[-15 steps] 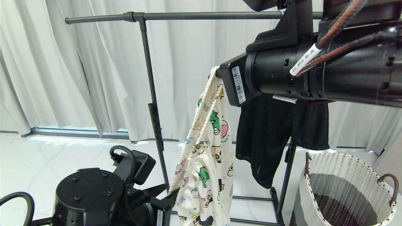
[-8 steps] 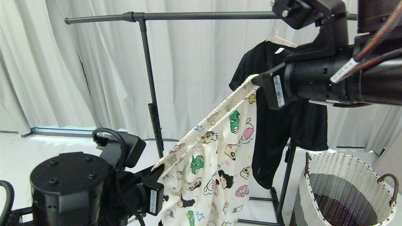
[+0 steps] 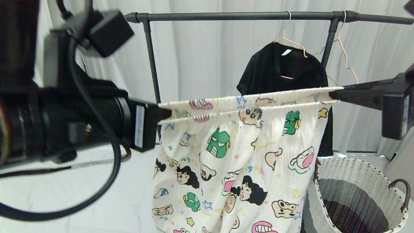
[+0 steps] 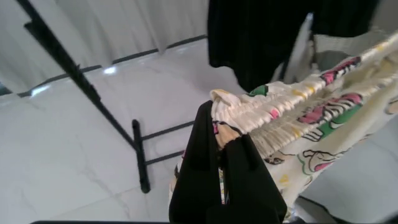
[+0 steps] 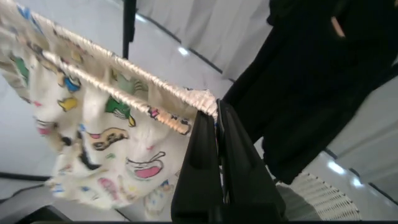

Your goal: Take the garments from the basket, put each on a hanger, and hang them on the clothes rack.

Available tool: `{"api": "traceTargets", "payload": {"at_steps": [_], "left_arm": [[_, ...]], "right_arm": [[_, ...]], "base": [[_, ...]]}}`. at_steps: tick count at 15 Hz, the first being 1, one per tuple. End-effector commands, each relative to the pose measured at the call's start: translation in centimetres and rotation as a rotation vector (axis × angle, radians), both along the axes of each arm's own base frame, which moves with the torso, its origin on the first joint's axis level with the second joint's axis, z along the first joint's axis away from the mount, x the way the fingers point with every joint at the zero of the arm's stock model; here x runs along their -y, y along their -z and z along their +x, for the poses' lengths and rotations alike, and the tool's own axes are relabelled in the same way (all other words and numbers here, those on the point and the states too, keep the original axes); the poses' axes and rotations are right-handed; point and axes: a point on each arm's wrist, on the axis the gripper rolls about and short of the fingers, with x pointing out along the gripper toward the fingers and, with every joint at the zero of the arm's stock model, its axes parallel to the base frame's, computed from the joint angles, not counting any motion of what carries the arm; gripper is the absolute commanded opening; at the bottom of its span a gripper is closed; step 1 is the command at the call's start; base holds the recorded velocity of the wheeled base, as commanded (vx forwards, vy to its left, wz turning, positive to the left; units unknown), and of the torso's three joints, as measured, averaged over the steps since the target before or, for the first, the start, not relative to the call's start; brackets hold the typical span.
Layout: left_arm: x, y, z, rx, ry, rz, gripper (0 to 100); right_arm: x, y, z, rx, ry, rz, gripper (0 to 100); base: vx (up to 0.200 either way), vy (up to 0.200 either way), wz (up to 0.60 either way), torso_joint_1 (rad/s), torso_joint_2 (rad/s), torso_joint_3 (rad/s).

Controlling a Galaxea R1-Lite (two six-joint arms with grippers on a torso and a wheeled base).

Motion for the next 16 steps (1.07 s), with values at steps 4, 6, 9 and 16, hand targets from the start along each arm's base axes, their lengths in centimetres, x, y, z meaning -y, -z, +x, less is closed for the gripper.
{"api": "traceTargets", "payload": {"at_steps": [4, 6, 9, 16], "left_arm": [[0.9, -7.6, -0.9, 0.066, 0.099, -0.100, 0], [1.1, -7.6, -2.4, 0.035, 0.159, -0.072, 0], [2.0, -7.4, -3.2, 0.065, 0.212, -0.017, 0], [2.6, -7.5, -2.4, 0.123, 0.210, 0.014, 0]], "right_arm": [[0.7, -4.0, -0.4, 0.092, 0.005, 0.117, 0], [0.7, -4.6, -0.3, 0.109, 0.011, 0.125, 0], [2.1, -4.9, -1.4, 0.113, 0.002, 0.123, 0], [7.7, -3.1, -7.9, -0.033, -0.586, -0.045, 0]], "base": [[0.000, 0.000, 0.00, 0.000, 0.00, 0.000], [0.000, 0.000, 0.00, 0.000, 0.00, 0.000], [0.000, 0.000, 0.00, 0.000, 0.00, 0.000], [0.000, 0.000, 0.00, 0.000, 0.00, 0.000]]}}
